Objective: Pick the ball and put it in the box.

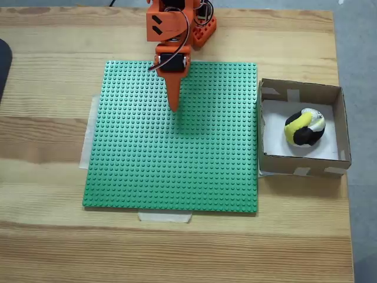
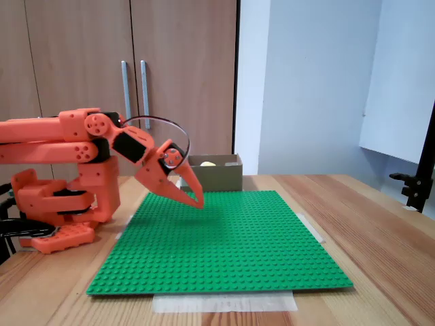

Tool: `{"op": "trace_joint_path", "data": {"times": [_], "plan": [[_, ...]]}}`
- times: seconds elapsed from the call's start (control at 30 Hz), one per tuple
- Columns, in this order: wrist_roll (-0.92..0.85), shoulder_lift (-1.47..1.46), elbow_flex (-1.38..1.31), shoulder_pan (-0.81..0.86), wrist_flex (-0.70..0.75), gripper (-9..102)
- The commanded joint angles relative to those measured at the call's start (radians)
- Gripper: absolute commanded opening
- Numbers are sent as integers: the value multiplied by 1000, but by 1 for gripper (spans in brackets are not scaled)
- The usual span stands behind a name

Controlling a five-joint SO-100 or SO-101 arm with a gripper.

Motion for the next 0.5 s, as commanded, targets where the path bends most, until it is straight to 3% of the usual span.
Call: {"op": "trace_joint_path", "data": {"times": [0.0, 0.47], "plan": [[-9, 9, 29, 6, -14, -1], [-12, 9, 35, 15, -37, -1]]}}
